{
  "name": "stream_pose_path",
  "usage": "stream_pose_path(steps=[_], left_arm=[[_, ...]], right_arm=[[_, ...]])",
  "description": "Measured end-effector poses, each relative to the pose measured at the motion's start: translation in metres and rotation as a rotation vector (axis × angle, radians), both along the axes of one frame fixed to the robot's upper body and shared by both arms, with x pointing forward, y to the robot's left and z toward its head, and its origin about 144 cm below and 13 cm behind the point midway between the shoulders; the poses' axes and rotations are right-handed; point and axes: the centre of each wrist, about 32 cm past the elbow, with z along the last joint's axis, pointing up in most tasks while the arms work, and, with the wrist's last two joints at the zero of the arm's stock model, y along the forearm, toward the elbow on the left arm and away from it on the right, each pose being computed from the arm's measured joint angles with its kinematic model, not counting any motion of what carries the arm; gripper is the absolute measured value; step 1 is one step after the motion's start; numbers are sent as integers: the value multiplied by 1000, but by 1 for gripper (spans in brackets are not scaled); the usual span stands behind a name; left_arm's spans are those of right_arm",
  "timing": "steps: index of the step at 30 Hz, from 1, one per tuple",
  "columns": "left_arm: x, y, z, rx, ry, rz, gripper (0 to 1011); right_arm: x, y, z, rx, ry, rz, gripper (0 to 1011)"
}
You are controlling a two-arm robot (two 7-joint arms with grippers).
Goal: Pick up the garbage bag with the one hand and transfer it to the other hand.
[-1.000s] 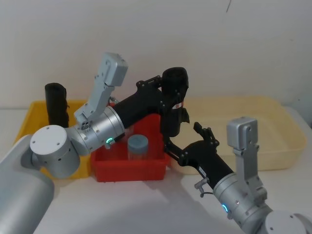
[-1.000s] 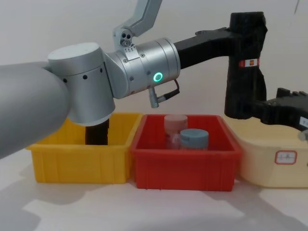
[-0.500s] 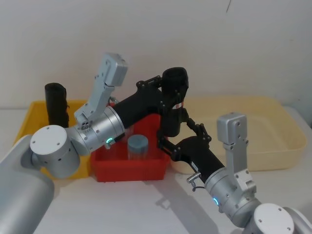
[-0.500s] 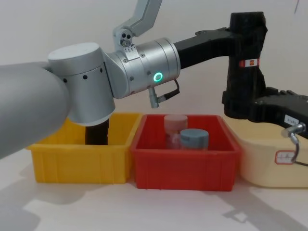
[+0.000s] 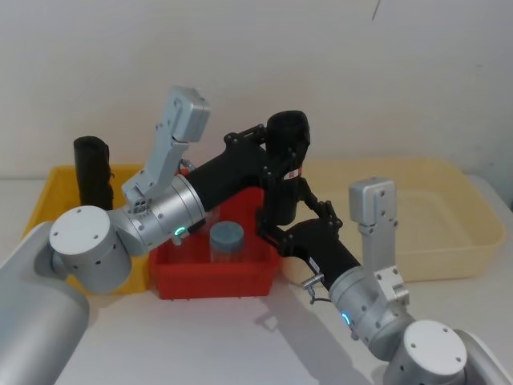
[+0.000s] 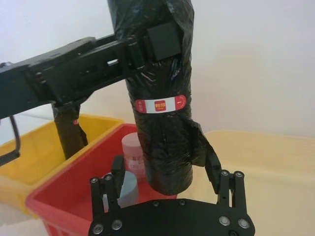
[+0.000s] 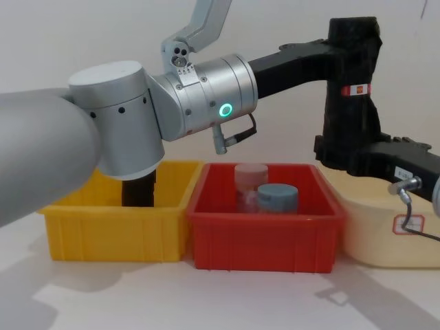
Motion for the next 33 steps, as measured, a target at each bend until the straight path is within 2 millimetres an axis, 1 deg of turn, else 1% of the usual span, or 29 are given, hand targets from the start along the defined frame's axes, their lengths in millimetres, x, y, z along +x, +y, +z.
stream_pose_path(steps=[11,26,27,33], left_arm=[[0,0,0,0,0,0,404],[0,0,0,0,0,0,404],[0,0,0,0,0,0,404],[0,0,0,0,0,0,404]], right_arm=[[15,5,1,6,2,-14,1001],[27,10,9,0,-1,-13,1002],[27,10,9,-1,1,-13,994],[29,10,12,-6,11,-12,872]])
